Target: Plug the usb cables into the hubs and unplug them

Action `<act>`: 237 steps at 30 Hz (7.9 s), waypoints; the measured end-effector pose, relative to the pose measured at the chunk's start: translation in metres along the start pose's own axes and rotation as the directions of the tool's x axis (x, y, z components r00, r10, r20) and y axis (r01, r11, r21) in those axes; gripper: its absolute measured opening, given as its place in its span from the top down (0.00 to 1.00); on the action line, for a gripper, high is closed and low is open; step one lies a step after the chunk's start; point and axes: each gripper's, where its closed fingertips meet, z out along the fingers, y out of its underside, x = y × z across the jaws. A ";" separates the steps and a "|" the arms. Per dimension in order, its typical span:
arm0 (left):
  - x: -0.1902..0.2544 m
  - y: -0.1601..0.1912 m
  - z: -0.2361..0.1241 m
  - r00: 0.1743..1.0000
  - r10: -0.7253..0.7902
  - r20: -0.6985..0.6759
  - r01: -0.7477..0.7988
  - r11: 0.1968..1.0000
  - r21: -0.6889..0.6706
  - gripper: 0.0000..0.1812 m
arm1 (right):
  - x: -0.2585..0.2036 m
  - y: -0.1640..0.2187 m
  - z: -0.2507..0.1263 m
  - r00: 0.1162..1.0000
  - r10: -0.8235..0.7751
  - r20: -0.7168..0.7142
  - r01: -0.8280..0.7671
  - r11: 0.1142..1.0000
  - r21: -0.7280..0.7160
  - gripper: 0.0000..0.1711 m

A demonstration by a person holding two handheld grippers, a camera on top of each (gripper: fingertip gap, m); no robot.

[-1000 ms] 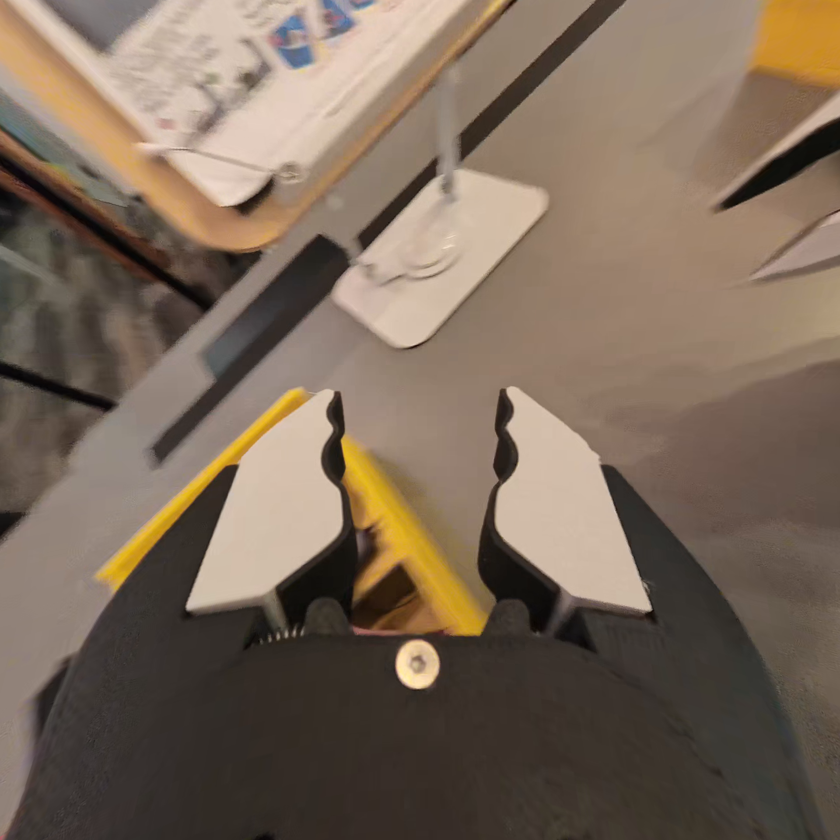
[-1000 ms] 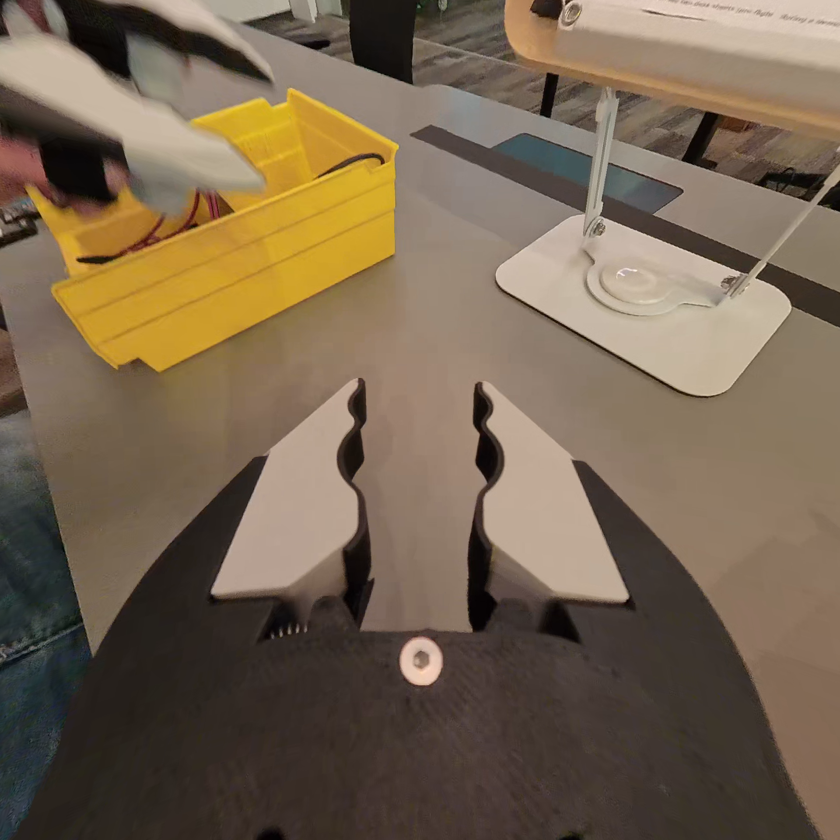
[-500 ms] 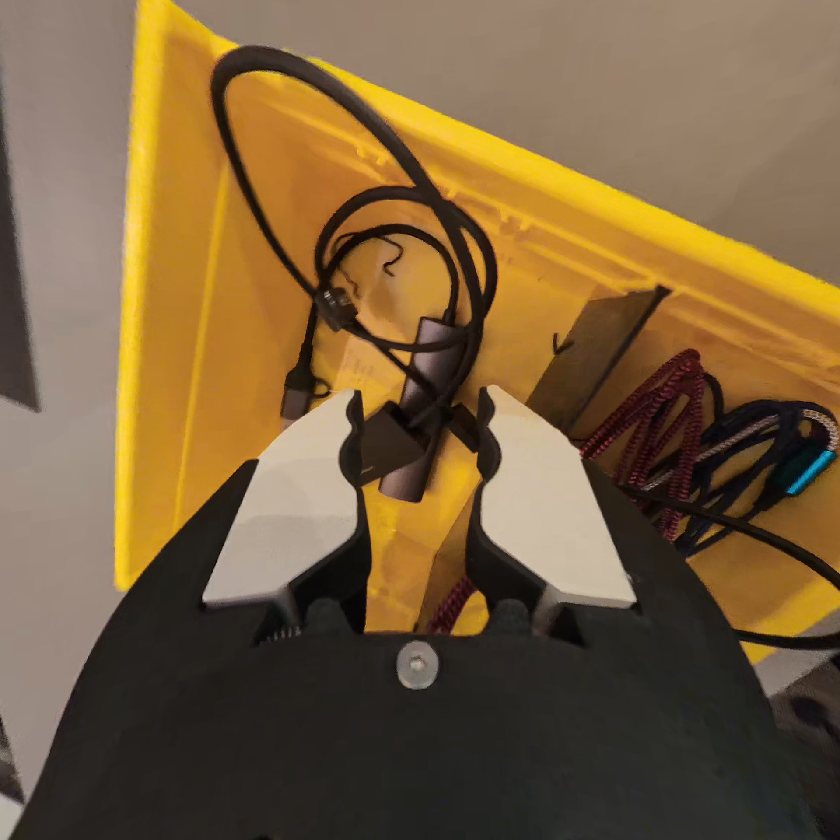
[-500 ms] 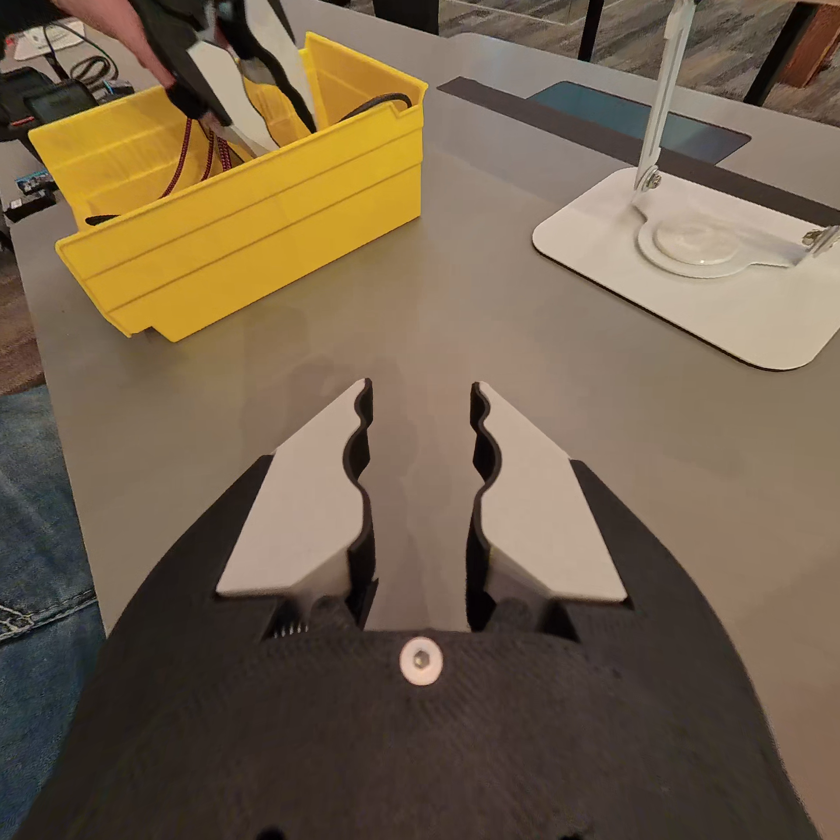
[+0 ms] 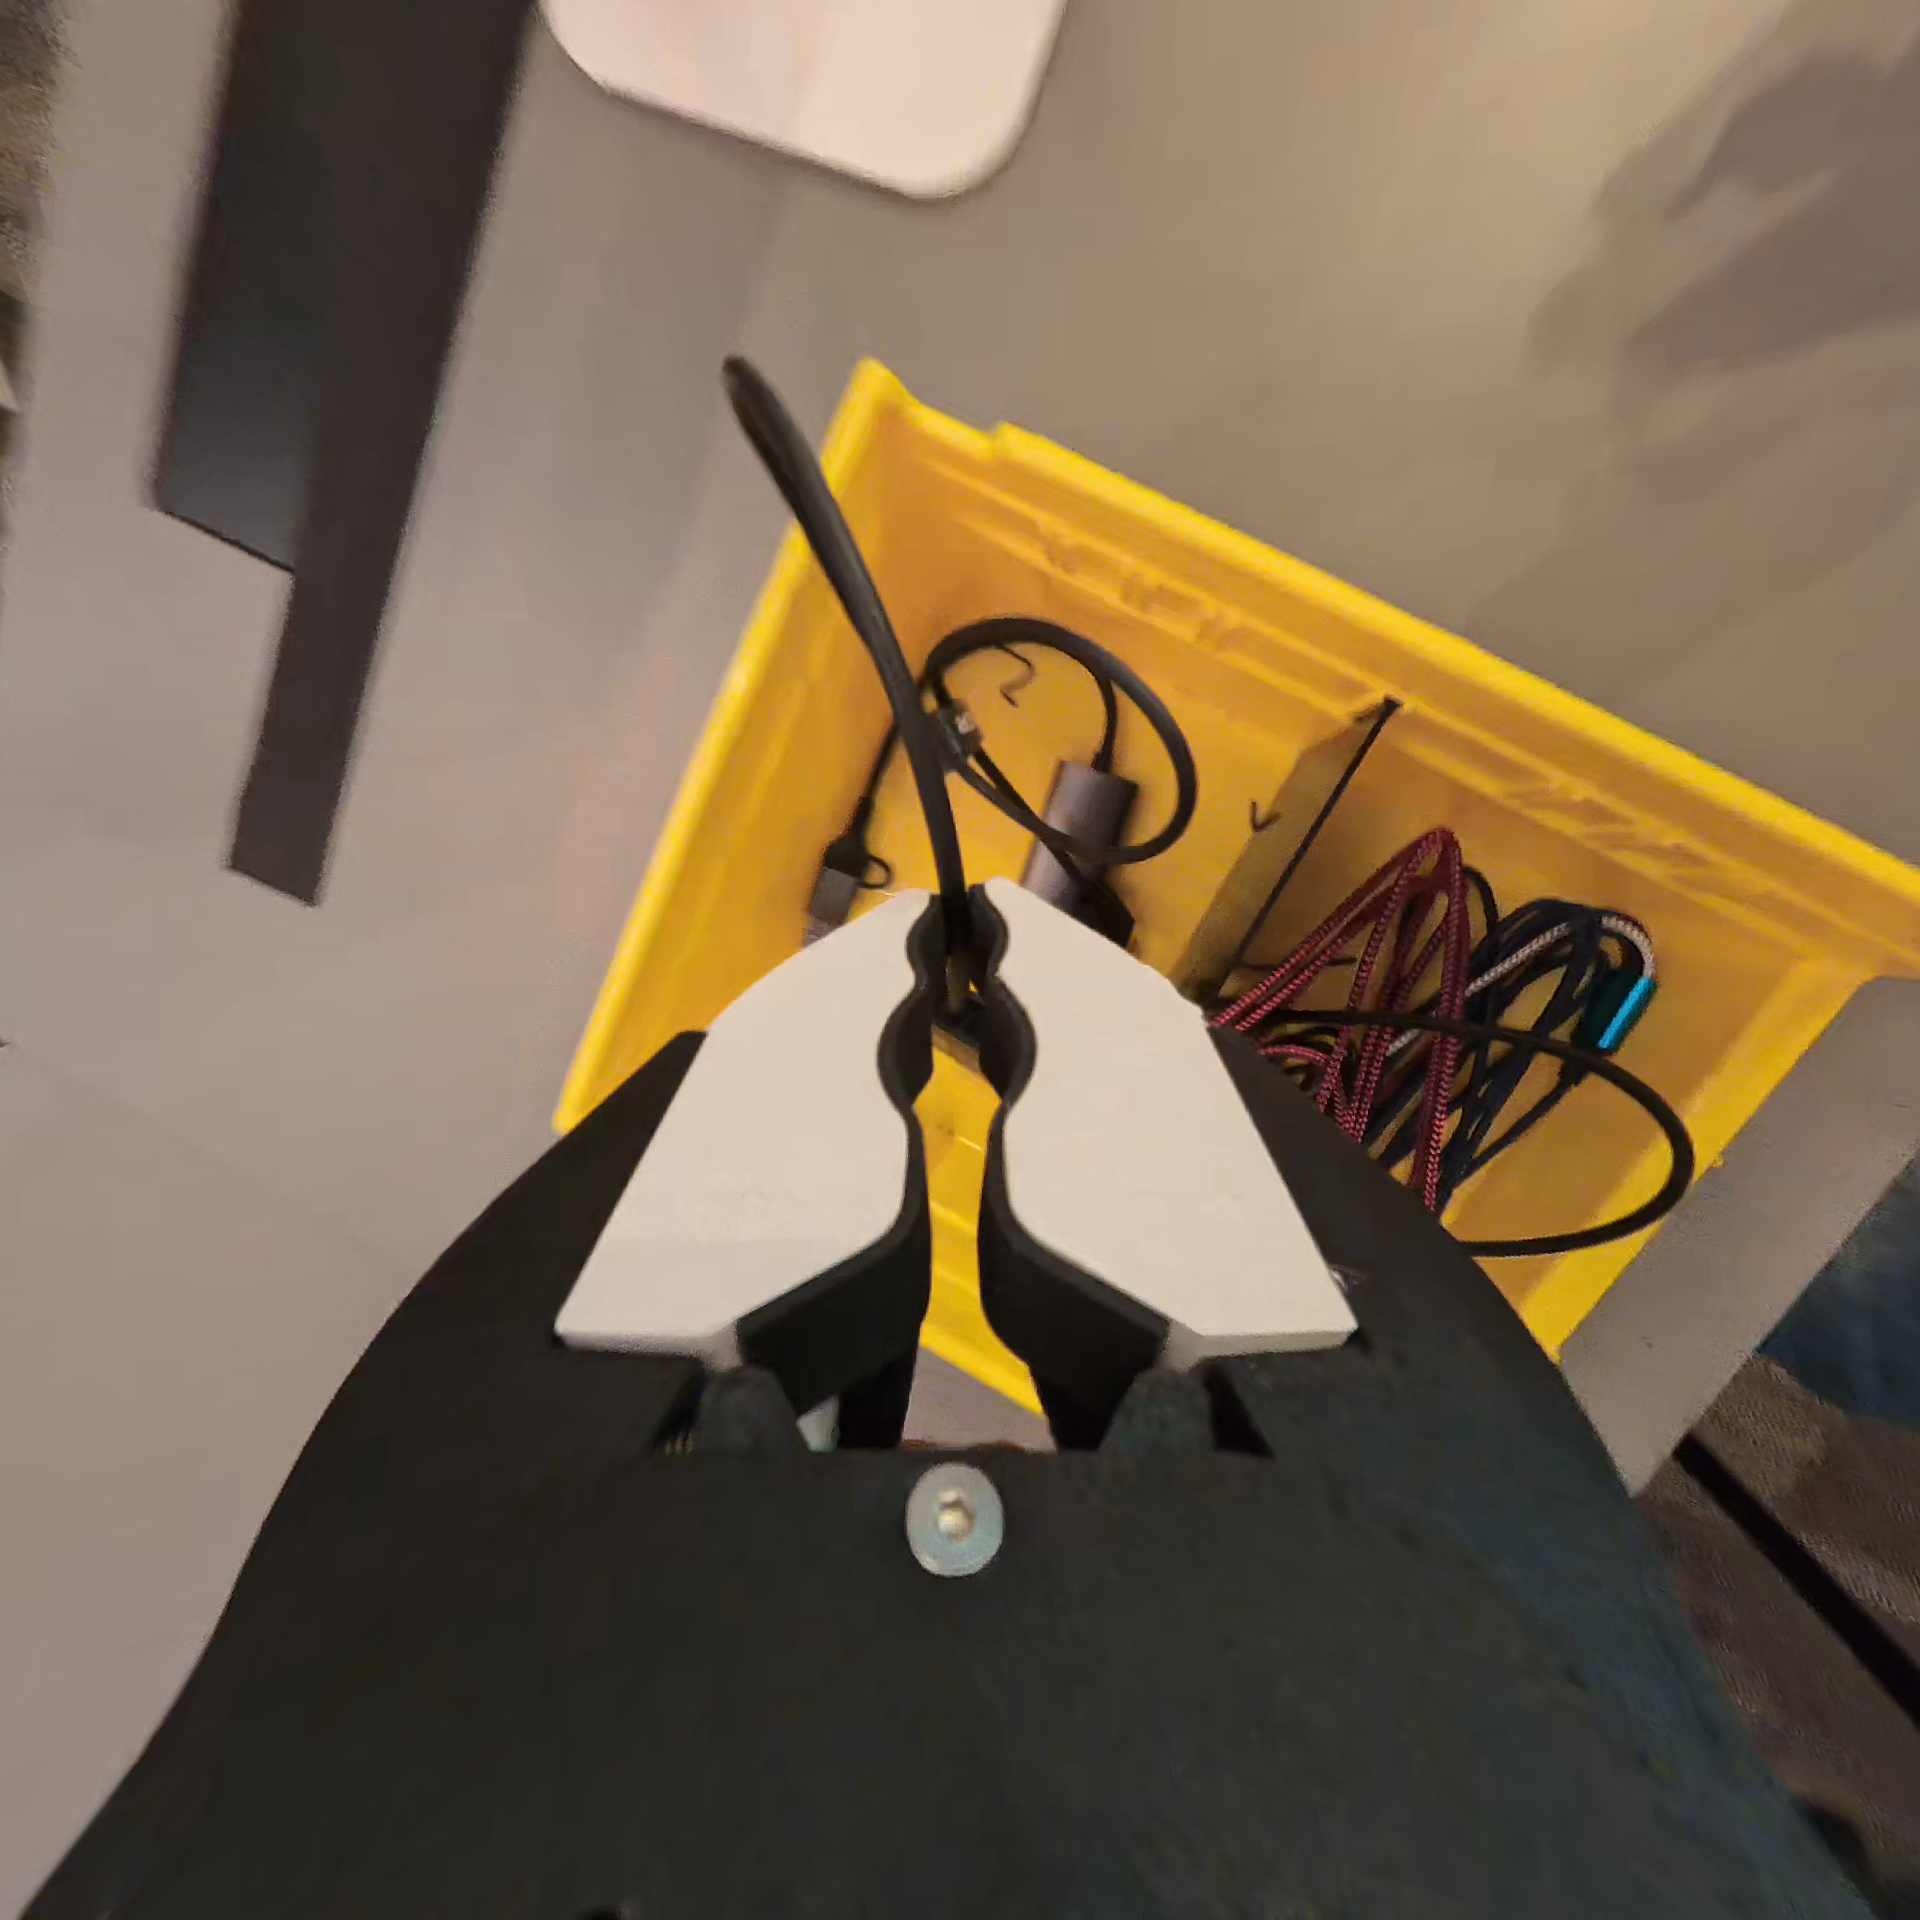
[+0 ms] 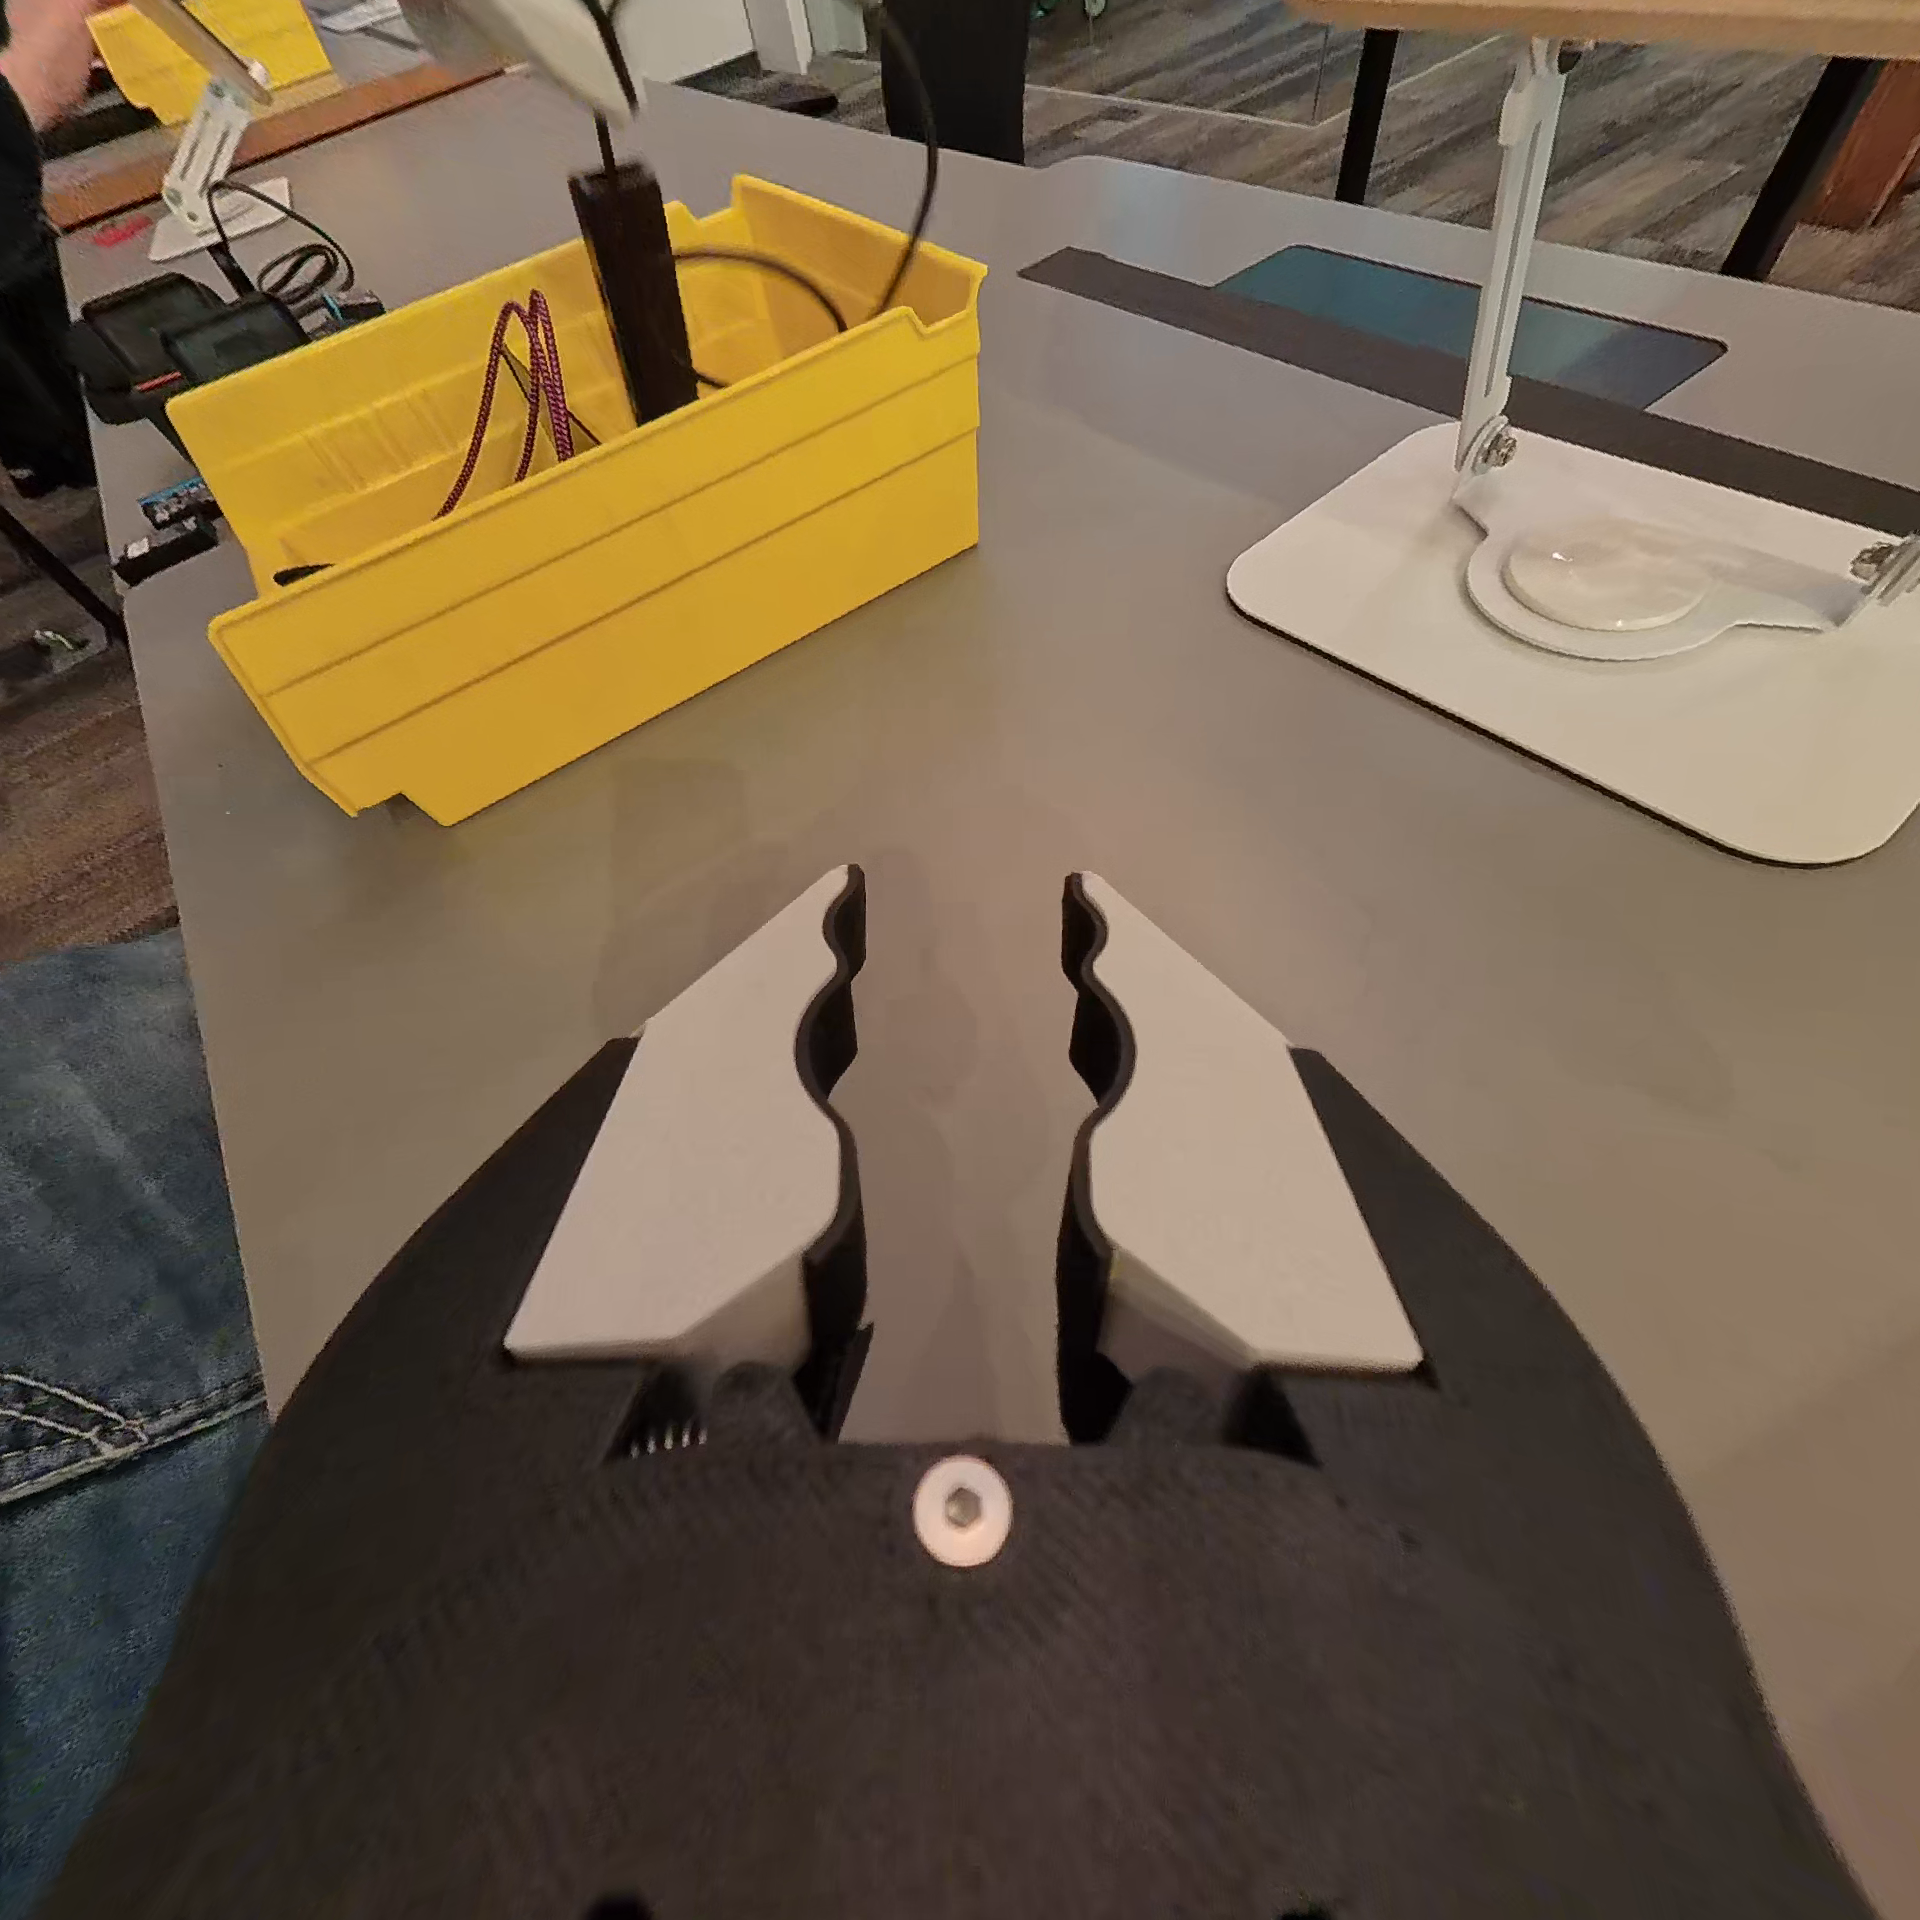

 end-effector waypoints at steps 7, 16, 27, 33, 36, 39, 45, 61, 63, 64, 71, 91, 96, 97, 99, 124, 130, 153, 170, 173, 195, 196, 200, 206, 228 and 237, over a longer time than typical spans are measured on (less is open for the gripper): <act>-0.028 -0.041 -0.090 0.993 -0.064 0.094 0.034 0.954 0.296 0.98 | -0.009 -0.012 -0.003 1.000 -0.024 0.017 0.023 0.999 0.035 0.74; 0.046 -0.136 -0.146 0.998 0.041 -0.042 -0.010 0.820 0.572 0.98 | -0.043 -0.054 -0.016 0.987 -0.135 0.083 0.125 0.985 0.115 0.67; 0.191 -0.229 -0.059 0.844 0.322 -0.430 -0.004 0.804 0.594 0.99 | -0.062 -0.072 -0.051 0.930 -0.360 0.068 0.352 0.929 0.112 0.58; 0.241 -0.265 -0.027 0.741 0.386 -0.550 0.050 0.785 0.618 0.99 | -0.036 -0.044 -0.040 0.973 -0.211 0.096 0.202 0.975 0.094 0.60; 0.247 -0.271 -0.020 0.712 0.396 -0.580 0.060 0.788 0.612 0.99 | -0.037 -0.037 -0.042 0.968 -0.130 0.213 0.106 0.987 0.118 0.74; 0.248 -0.268 -0.017 0.664 0.395 -0.634 0.104 0.791 0.602 0.99 | -0.049 -0.033 -0.047 0.933 -0.106 0.345 0.066 0.990 0.126 0.81; 0.230 -0.263 0.002 0.732 0.337 -0.592 0.107 0.801 0.589 0.93 | -0.044 -0.019 -0.044 0.933 -0.026 0.359 0.013 0.999 0.039 0.81; 0.140 -0.095 -0.031 0.988 0.127 0.091 -0.149 0.943 0.298 0.68 | 0.005 0.088 -0.022 0.996 -0.082 0.042 0.090 0.759 -0.645 0.82; 0.134 -0.065 -0.036 0.989 0.098 0.114 -0.125 0.957 0.262 0.70 | 0.004 0.097 -0.018 0.993 -0.105 0.051 0.111 0.711 -0.694 0.81; 0.130 -0.050 -0.036 0.989 0.078 0.122 -0.106 0.966 0.237 0.71 | 0.005 0.102 -0.017 0.992 -0.117 0.057 0.121 0.678 -0.725 0.81; 0.098 0.042 -0.019 0.973 0.065 0.220 -0.068 0.998 0.004 0.73 | -0.010 0.104 -0.007 0.993 -0.068 0.101 0.120 0.675 -0.728 0.81; 0.042 0.087 0.026 0.969 0.090 0.229 -0.044 0.979 -0.201 0.96 | -0.022 0.090 -0.016 0.985 0.028 0.169 0.079 0.803 -0.591 0.79; 0.036 0.074 -0.020 0.948 0.074 0.309 -0.037 0.992 -0.123 0.98 | -0.023 0.082 -0.016 0.982 0.029 0.187 0.082 0.827 -0.556 0.79; 0.036 0.071 -0.032 0.941 0.077 0.330 -0.045 0.994 -0.104 0.99 | -0.024 0.081 -0.016 0.981 0.027 0.192 0.085 0.831 -0.550 0.79; 0.034 0.064 -0.054 0.926 0.079 0.369 -0.054 0.995 -0.078 0.99 | -0.024 0.078 -0.016 0.981 0.021 0.193 0.089 0.836 -0.542 0.79; 0.070 0.037 -0.115 0.962 -0.037 0.269 -0.016 0.982 0.189 0.99 | -0.036 0.056 -0.019 0.975 -0.019 0.222 0.125 0.871 -0.475 0.76; 0.073 0.089 -0.054 0.971 -0.035 0.235 0.042 0.999 -0.028 0.99 | -0.043 0.048 -0.017 0.970 -0.050 0.237 0.156 0.878 -0.453 0.76; 0.088 0.062 -0.014 0.987 -0.044 0.156 0.040 0.999 0.030 0.83 | -0.049 0.048 -0.012 0.959 -0.048 0.280 0.170 0.887 -0.430 0.77; 0.087 -0.012 -0.138 0.976 -0.196 0.098 0.127 0.872 0.472 0.98 | -0.044 0.034 -0.028 0.966 -0.056 0.252 0.151 0.914 -0.376 0.79; 0.100 -0.041 -0.145 0.979 -0.180 0.091 0.104 0.836 0.539 0.98 | -0.038 0.030 -0.034 0.971 -0.057 0.232 0.140 0.922 -0.360 0.78; 0.274 -0.113 0.090 0.888 0.309 0.341 -0.427 0.830 0.359 0.98 | -0.026 0.105 -0.042 0.986 -0.017 0.169 0.106 0.838 -0.535 0.73; 0.281 -0.105 0.096 0.896 0.318 0.309 -0.419 0.836 0.354 0.97 | -0.026 0.105 -0.042 0.987 -0.018 0.163 0.103 0.839 -0.535 0.73; 0.288 -0.081 0.106 0.926 0.281 0.252 -0.351 0.885 0.305 0.83 | -0.033 0.105 -0.042 0.984 -0.016 0.180 0.109 0.846 -0.522 0.72; 0.289 -0.079 0.091 0.985 0.112 0.132 -0.152 0.922 0.356 0.68 | -0.044 0.105 -0.042 0.974 0.027 0.223 0.092 0.859 -0.504 0.63; 0.300 -0.121 0.118 0.990 -0.111 -0.081 0.132 0.932 0.336 0.72 | -0.058 0.092 -0.025 0.934 -0.112 0.339 0.253 0.878 -0.406 0.61; 0.296 -0.111 0.161 0.993 -0.109 -0.037 0.114 0.972 0.206 0.71 | -0.056 0.103 -0.013 0.921 -0.027 0.388 0.211 0.873 -0.440 0.74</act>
